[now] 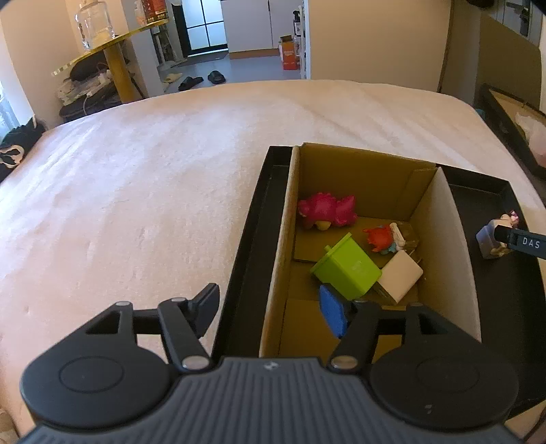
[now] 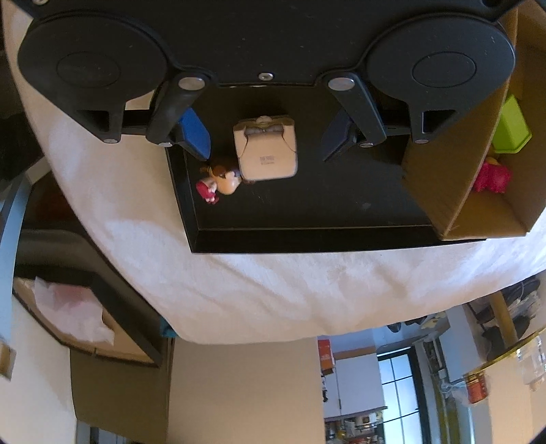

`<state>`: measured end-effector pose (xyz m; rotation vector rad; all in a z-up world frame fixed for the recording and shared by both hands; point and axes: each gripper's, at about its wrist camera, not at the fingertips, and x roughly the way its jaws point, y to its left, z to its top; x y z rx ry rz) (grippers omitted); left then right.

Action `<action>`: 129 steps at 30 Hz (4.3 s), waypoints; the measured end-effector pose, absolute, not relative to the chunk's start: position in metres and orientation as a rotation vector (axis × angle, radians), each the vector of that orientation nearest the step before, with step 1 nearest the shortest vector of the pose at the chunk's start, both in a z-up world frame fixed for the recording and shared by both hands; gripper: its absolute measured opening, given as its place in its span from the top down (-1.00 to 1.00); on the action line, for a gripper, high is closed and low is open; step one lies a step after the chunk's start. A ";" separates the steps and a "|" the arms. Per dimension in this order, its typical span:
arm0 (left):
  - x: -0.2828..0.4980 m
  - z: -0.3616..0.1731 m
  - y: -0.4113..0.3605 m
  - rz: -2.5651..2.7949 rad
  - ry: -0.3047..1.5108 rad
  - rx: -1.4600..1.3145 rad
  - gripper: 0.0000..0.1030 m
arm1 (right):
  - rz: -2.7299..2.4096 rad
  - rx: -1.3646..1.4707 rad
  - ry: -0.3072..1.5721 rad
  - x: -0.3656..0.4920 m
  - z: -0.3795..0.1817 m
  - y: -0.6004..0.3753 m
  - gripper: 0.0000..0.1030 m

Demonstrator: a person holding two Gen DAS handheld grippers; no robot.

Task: Organize rigid objects
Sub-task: 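Move the right tool to the white cube figure and grasp it, then carry the white cube figure with the right tool and drop it into the box, then move the right tool to the small doll figure and grasp it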

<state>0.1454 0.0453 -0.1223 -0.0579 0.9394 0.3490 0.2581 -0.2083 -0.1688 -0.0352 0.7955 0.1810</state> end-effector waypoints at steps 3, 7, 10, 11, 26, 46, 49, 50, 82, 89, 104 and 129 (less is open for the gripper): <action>0.146 -0.122 0.043 0.358 0.945 -0.044 -0.28 | 0.173 -0.052 0.795 0.260 -0.176 -0.205 -0.27; 0.147 -0.122 0.041 0.373 0.948 -0.029 -0.30 | 0.171 -0.046 0.807 0.265 -0.183 -0.202 -0.13; 0.148 -0.122 0.040 0.376 0.949 -0.024 -0.31 | 0.177 -0.076 0.815 0.265 -0.187 -0.198 0.16; 0.149 -0.122 0.039 0.376 0.950 -0.022 -0.31 | 0.185 -0.083 0.816 0.264 -0.186 -0.198 0.16; 0.147 -0.121 0.039 0.375 0.942 -0.023 -0.31 | 0.241 -0.031 0.813 0.244 -0.156 -0.203 0.17; 0.137 -0.116 0.053 0.338 0.886 -0.118 -0.31 | 0.321 -0.087 0.741 0.232 -0.103 -0.176 0.17; 0.135 -0.115 0.055 0.325 0.875 -0.137 -0.31 | 0.327 -0.090 0.726 0.231 -0.092 -0.171 0.17; 0.134 -0.115 0.056 0.321 0.872 -0.144 -0.31 | 0.331 -0.091 0.722 0.231 -0.089 -0.169 0.16; 0.127 -0.124 0.086 0.227 0.824 -0.302 -0.16 | 0.535 -0.140 0.703 0.232 -0.061 -0.063 -0.06; 0.128 -0.128 0.088 0.207 0.840 -0.320 0.45 | 0.494 -0.157 0.716 0.222 -0.058 -0.085 -0.06; 0.128 -0.128 0.085 0.222 0.847 -0.303 0.83 | 0.355 -0.145 0.732 0.211 -0.075 -0.150 -0.06; 0.137 -0.129 0.067 0.299 0.913 -0.174 0.64 | 0.135 -0.082 0.729 0.216 -0.141 -0.207 -0.26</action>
